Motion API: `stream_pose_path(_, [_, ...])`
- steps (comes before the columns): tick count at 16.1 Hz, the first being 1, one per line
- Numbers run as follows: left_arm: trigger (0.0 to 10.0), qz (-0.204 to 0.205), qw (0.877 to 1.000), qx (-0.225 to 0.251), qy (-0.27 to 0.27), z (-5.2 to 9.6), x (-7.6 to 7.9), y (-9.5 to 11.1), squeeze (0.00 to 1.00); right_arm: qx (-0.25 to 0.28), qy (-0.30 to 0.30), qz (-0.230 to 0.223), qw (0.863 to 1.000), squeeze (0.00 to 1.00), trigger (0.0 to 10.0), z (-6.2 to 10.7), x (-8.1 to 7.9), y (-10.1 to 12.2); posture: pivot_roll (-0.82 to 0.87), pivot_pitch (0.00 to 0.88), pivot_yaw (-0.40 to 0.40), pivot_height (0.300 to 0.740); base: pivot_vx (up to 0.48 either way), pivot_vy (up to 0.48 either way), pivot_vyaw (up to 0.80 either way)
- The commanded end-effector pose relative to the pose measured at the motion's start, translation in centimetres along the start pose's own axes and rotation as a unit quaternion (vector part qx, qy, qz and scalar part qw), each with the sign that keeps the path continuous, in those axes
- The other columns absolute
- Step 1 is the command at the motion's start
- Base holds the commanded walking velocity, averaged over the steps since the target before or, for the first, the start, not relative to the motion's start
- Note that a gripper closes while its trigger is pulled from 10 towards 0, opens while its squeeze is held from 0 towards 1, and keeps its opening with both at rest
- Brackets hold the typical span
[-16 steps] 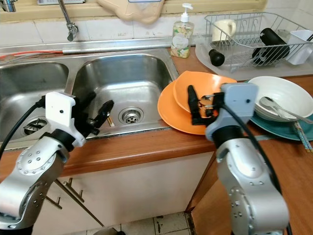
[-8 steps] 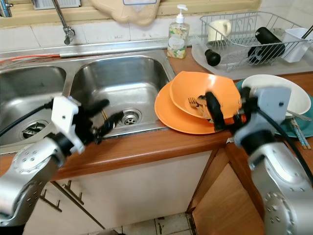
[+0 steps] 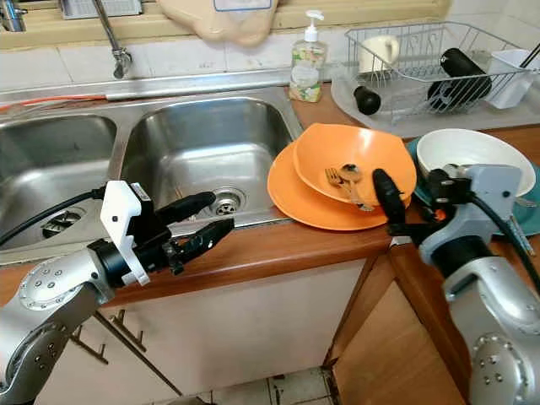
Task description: Kitchen organization
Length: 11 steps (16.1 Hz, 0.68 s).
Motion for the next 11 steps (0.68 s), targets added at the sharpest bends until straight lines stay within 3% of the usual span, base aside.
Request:
stream_pose_path(1, [10.0,-0.004,1.0,-0.005,0.003,0.1,0.1,-0.1,0.0,0.006,0.0,0.001,1.0,0.0,10.0,-0.1,0.5,0.3,-0.15,0.0,0.051,0.74,0.0,0.0,0.0])
stream_pose_path(5, [10.0,-0.006,1.0,-0.005,0.009,0.1,-0.2,0.1,0.0,-0.016,0.009,0.027,0.999,0.0,10.0,-0.5,0.8,-0.6,-0.15,0.0,0.044,0.74,0.0,0.0,0.0])
stream_pose_path(11, [10.0,-0.004,1.0,-0.006,0.01,0.2,0.1,-0.1,0.0,-0.014,0.062,0.019,0.998,0.0,10.0,-0.6,-1.4,-0.9,-0.14,0.0,0.04,0.74,0.0,0.0,0.0])
Point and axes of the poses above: a point about 5 cm out from each wrist's last joint towards the gripper, its own z axis pointing back from the gripper into the wrist, its own y axis along the axis of the wrist's last joint, x = y × z, the point moved 6 cm from there along -z, pointing out of the wrist towards the gripper, and after that the axes turned 11 degrees about z, right-handed, at the moved point
